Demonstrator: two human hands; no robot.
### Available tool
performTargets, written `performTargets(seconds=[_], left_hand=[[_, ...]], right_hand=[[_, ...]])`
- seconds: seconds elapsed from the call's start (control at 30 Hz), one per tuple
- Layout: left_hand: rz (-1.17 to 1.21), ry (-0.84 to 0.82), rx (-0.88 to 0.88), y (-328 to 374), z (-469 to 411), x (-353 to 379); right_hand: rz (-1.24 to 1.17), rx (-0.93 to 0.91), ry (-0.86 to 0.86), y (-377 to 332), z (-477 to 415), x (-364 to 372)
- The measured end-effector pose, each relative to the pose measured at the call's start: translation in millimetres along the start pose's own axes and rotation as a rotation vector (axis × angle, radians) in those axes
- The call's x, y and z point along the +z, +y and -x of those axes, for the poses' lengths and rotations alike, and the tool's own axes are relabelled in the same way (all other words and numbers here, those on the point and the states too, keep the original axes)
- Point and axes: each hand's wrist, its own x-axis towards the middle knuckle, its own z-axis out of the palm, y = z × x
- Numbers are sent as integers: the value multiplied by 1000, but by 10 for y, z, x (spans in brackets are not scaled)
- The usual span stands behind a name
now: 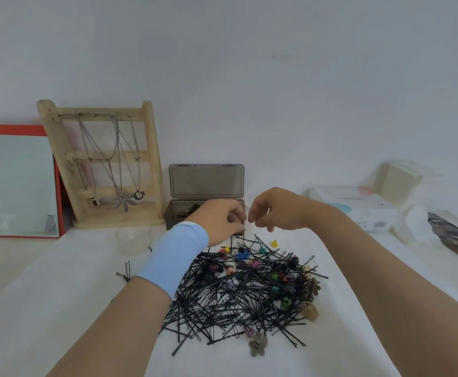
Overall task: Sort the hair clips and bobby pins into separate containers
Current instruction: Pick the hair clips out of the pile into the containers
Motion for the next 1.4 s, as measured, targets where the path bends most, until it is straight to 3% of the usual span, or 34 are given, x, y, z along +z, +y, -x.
performTargets(seconds=[0.2, 0.43, 0.63, 0.73, 0.93, 1.17, 1.27, 1.4], left_hand=[[-49, -195, 72, 372, 162, 315], [-192, -281, 136, 663, 347, 662], [-334, -214, 106, 631, 428, 482], [-271, -197, 154, 759, 488, 466], [-247, -370, 271, 1065, 619, 751], [-192, -277, 271, 948, 613, 733], [16, -267, 175, 855, 607, 630], [87, -88, 92, 663, 523, 361]], right_hand=[[92, 154, -168, 65, 534, -36], [207, 436, -330, 124, 887, 19], [80, 335, -251, 83, 951, 83], [83, 307, -221, 93, 985, 79], [204, 240, -178, 111, 1036, 151], [-112, 302, -13, 164, 1107, -80], [-86, 300, 115, 192, 1044, -155], [-8, 322, 86, 227, 974, -148]])
